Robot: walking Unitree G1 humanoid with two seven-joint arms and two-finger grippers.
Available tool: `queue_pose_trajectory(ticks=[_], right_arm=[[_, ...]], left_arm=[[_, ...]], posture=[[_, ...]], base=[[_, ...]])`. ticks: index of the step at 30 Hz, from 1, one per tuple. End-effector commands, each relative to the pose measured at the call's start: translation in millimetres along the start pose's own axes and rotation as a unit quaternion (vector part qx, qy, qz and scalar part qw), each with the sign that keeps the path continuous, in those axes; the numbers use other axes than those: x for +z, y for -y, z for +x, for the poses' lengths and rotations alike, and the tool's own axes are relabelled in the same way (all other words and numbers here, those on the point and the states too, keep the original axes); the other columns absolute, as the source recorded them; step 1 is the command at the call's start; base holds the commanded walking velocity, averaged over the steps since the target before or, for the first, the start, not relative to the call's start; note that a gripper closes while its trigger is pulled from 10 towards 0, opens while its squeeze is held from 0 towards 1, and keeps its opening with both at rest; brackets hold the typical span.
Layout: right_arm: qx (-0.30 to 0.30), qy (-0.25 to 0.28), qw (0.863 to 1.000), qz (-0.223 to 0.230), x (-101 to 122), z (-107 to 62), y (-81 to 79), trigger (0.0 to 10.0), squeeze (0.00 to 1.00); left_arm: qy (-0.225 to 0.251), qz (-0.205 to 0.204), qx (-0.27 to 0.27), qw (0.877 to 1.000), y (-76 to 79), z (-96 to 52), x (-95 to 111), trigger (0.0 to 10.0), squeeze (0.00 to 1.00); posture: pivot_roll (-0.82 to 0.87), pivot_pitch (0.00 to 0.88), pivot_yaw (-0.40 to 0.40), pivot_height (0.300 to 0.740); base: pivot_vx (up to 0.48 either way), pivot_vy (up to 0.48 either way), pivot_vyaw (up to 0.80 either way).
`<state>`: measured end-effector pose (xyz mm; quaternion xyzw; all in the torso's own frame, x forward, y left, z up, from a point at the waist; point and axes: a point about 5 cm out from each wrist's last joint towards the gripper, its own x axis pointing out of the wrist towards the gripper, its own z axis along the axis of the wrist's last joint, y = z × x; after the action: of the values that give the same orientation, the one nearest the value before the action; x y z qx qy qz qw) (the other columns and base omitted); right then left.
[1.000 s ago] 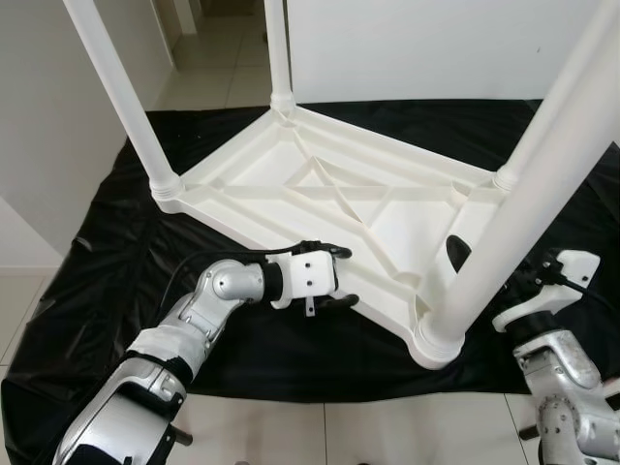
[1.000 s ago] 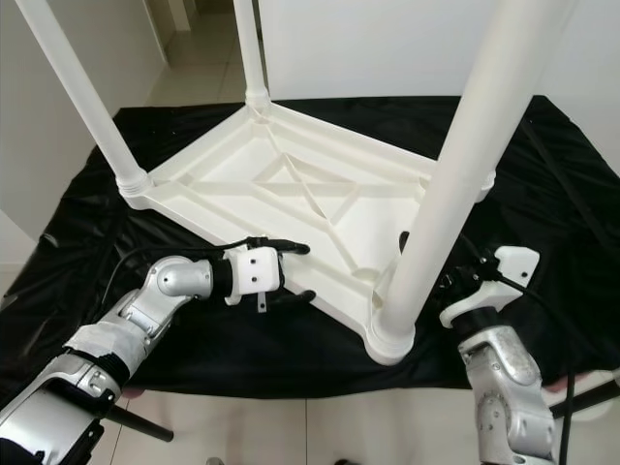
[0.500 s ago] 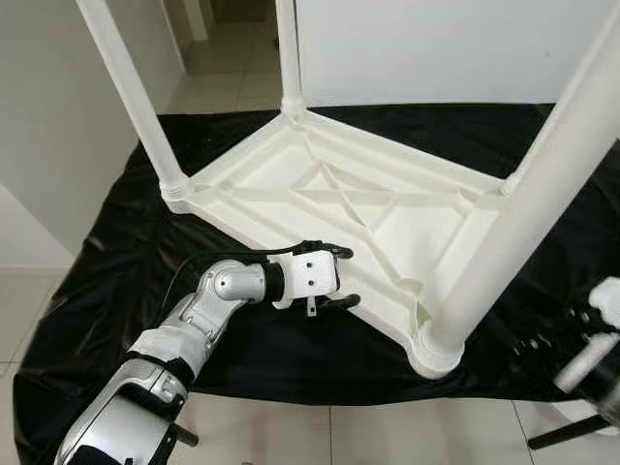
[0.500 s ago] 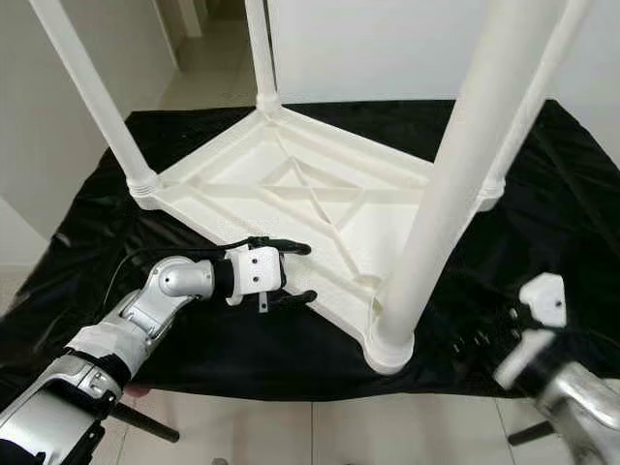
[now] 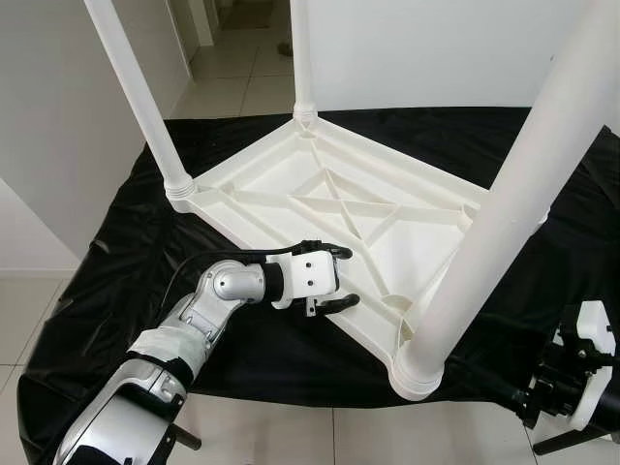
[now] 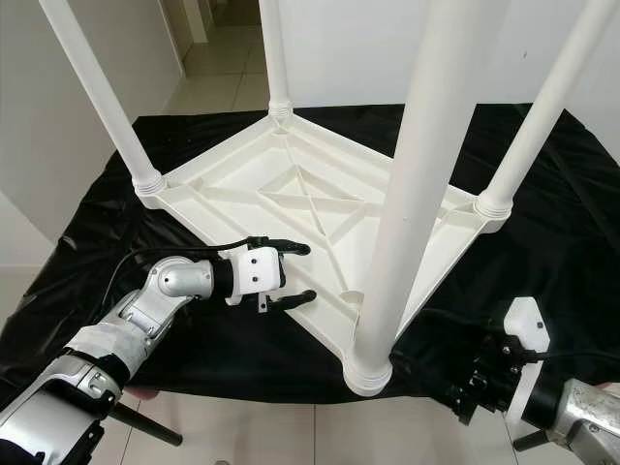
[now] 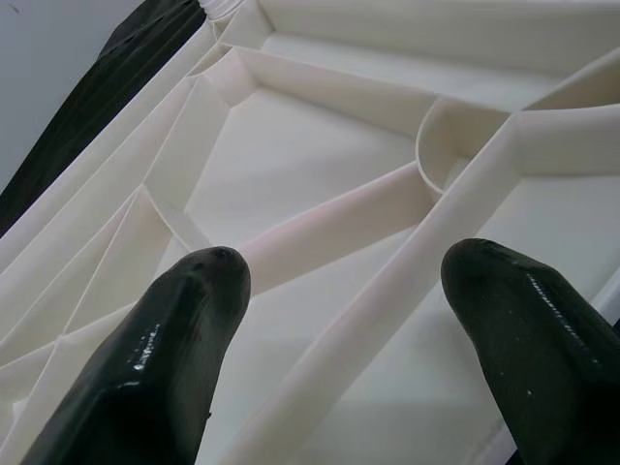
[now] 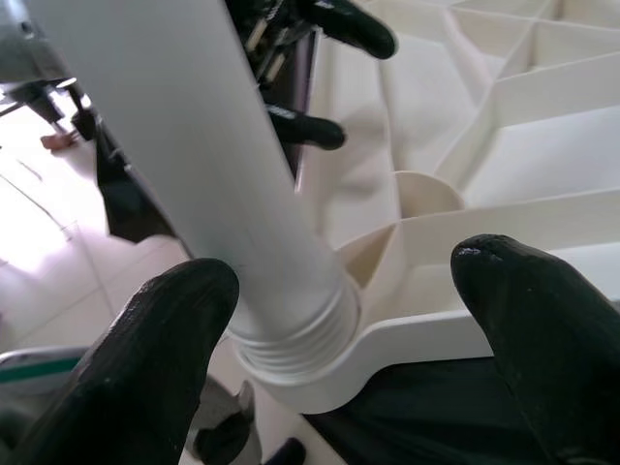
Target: Building children table
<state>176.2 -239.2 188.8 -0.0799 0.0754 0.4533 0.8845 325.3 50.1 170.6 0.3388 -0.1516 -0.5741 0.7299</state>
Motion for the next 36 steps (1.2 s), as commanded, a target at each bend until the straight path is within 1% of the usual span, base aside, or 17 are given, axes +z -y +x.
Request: queue_pose_trajectory(ticks=[1,7,10,12,13,15,17,18,19,21,22,24,27,32,33,35,36], right_arm=[[0.03,0.001,1.0,-0.001,3,2.6,-6.3,10.0,0.0],[0.049,-0.003,0.999,-0.007,5,4.0,-7.4,10.0,0.0],[0.056,0.008,0.998,-0.018,7,11.7,-7.5,10.0,0.0],[0.054,0.02,0.998,-0.023,9,20.5,-6.8,10.0,0.0],[0.054,0.02,0.998,-0.023,9,20.5,-6.8,10.0,0.0],[0.036,0.038,0.998,-0.032,7,33.8,-4.4,10.0,0.0],[0.031,0.043,0.998,-0.035,6,37.4,-3.8,10.0,0.0],[0.015,0.063,0.997,-0.031,6,47.1,-3.4,10.0,0.0],[0.015,0.063,0.997,-0.031,6,47.1,-3.4,10.0,0.0],[-0.014,0.095,0.995,-0.028,5,61.3,-1.3,10.0,0.0],[-0.014,0.095,0.995,-0.028,5,61.3,-1.3,10.0,0.0],[-0.046,0.11,0.992,-0.028,2,69.0,6.1,10.0,0.0],[-0.066,0.113,0.991,-0.03,1,71.7,11.6,10.0,0.0],[-0.075,0.114,0.99,-0.034,0,72.8,13.4,10.0,0.0],[-0.088,0.113,0.989,-0.036,-1,72.6,18.5,10.0,0.0],[-0.121,0.104,0.986,-0.044,-5,70.1,32.8,10.0,0.0],[-0.121,0.104,0.986,-0.044,-5,70.1,32.8,10.0,0.0]], left_arm=[[-0.016,0.001,-0.002,1.0,0.7,-5.5,-5,10.0,0.0],[-0.018,0.002,-0.001,1.0,0.1,-6.3,-6,10.0,0.0],[-0.019,0.003,-0.001,1.0,-0.1,-6.8,-6,10.0,0.0],[-0.019,0.003,-0.001,1.0,-0.3,-7.0,-6,10.0,0.0],[-0.019,0.003,-0.001,1.0,-0.3,-7.0,-6,10.0,0.0],[-0.02,0.004,-0.001,1.0,0.5,-7.5,-5,10.0,0.0],[-0.02,0.004,-0.001,1.0,0.7,-7.6,-5,10.0,0.0],[-0.022,0.004,0.002,1.0,0.9,-8.8,-6,10.0,0.0],[-0.022,0.004,0.002,1.0,0.9,-8.8,-6,10.0,0.0],[-0.02,-0.008,0.009,1.0,1.4,-11.5,-5,10.0,0.0],[-0.02,-0.008,0.009,1.0,1.4,-11.5,-5,10.0,0.0],[-0.018,-0.034,0.009,0.999,5.7,-13.7,-6,10.0,0.0],[-0.016,-0.049,0.007,0.999,9.2,-14.8,-7,10.0,0.0],[-0.015,-0.055,0.008,0.998,10.0,-15.0,-8,10.0,0.0],[-0.006,-0.082,0.022,0.996,8.7,-15.9,-7,10.0,0.0],[0.024,-0.156,0.049,0.986,4.3,-20.1,-1,10.0,0.0],[0.024,-0.156,0.049,0.986,4.3,-20.1,-1,10.0,0.0]], posture=[[-0.08,0.09,0.091,0.74],[-0.08,0.088,0.091,0.74],[-0.08,0.087,0.093,0.74],[-0.07,0.087,0.09,0.74],[-0.07,0.087,0.09,0.74],[-0.06,0.085,0.081,0.74],[-0.06,0.085,0.081,0.74],[-0.05,0.083,0.072,0.74],[-0.05,0.083,0.072,0.74],[-0.04,0.08,0.065,0.74],[-0.04,0.08,0.065,0.74],[-0.03,0.075,0.055,0.74],[-0.03,0.075,0.055,0.74],[-0.03,0.075,0.055,0.74],[-0.03,0.073,0.047,0.74],[-0.03,0.072,0.033,0.74],[-0.03,0.072,0.033,0.74]], base=[[0.0,0.0,0.0],[0.0,0.0,0.0],[0.0,0.0,0.0],[0.0,0.0,0.0],[0.0,0.0,0.0],[0.0,0.0,0.0],[0.0,0.0,0.0],[0.0,0.0,0.0],[0.0,0.0,0.0],[0.0,0.0,0.0],[0.0,0.0,0.0],[0.0,0.0,0.0],[0.0,0.0,0.0],[0.0,0.0,0.0],[0.0,0.0,0.0],[0.0,0.0,0.0],[0.0,0.0,0.0]])
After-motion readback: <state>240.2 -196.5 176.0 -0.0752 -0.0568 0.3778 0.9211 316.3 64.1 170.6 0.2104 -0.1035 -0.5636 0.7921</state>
